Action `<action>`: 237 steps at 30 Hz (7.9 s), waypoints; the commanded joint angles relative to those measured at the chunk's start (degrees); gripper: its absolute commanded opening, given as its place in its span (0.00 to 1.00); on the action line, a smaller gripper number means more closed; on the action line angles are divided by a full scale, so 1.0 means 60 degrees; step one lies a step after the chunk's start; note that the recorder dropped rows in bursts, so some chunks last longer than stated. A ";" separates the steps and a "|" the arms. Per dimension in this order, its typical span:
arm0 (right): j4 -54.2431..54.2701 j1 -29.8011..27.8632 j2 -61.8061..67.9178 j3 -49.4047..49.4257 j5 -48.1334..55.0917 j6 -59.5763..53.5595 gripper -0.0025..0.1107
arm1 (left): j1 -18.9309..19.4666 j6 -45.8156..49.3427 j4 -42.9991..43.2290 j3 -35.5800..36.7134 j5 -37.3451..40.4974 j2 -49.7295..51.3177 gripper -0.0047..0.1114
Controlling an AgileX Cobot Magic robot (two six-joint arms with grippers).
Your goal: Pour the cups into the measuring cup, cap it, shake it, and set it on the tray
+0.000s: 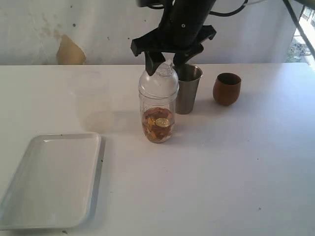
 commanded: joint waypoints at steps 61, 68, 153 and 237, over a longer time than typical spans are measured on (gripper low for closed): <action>0.0122 0.0368 0.0355 -0.0834 -0.0004 -0.0276 0.02 | -0.0038 0.0000 0.0013 0.0047 0.0016 -0.0046 0.04; -0.0586 0.0368 0.0198 -0.0834 -0.0004 -0.0338 0.02 | -0.0038 0.0000 0.0013 0.0047 0.0016 -0.0046 0.04; -0.1332 0.0368 -0.0475 -0.0561 -0.0004 -0.0387 0.41 | -0.0038 0.0000 0.0013 0.0047 0.0016 -0.0046 0.04; -0.1370 0.0405 0.0964 0.0606 -0.0004 -0.0289 0.02 | -0.0038 0.0000 0.0013 0.0047 0.0016 -0.0046 0.04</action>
